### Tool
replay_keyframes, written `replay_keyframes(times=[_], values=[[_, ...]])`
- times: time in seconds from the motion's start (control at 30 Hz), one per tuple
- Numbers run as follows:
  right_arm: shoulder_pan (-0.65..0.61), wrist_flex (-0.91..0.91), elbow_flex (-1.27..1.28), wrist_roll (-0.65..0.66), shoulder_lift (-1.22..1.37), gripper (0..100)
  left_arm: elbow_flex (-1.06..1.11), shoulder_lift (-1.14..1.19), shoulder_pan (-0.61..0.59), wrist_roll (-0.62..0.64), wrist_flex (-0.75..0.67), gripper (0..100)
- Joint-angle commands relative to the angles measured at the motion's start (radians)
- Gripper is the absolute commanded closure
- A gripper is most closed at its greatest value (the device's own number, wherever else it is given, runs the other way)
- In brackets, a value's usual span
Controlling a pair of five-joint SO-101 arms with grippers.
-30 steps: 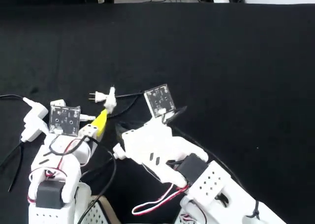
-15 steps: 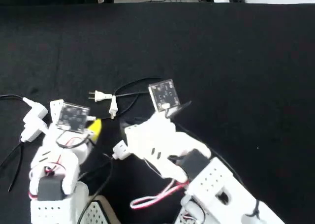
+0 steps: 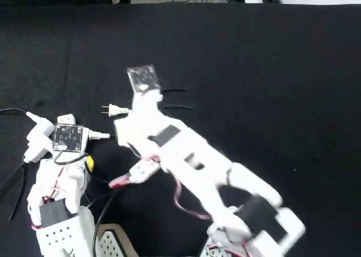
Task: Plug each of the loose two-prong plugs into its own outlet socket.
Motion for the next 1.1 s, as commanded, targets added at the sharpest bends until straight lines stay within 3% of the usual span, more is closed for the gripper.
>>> replay_keyframes(times=[0.0, 0.23, 0.5, 0.8, 1.07], values=[[0.055, 0.046, -0.228, -0.017, 0.188, 86.4, 0.004, -0.008, -0.012, -0.048, 0.015, 76], [0.126, 0.358, -0.616, -0.018, 0.492, 86.4, 0.018, -0.008, -0.004, -0.049, 0.012, 76], [0.104, 0.546, -0.885, -0.018, 0.696, 86.6, 0.019, -0.008, -0.01, -0.049, 0.012, 76], [0.109, 0.626, -0.949, -0.014, 0.648, 86.8, 0.021, -0.008, -0.012, -0.049, 0.012, 76], [0.057, 0.575, -0.794, -0.017, 0.503, 86.8, 0.028, -0.008, -0.012, -0.051, 0.011, 76]])
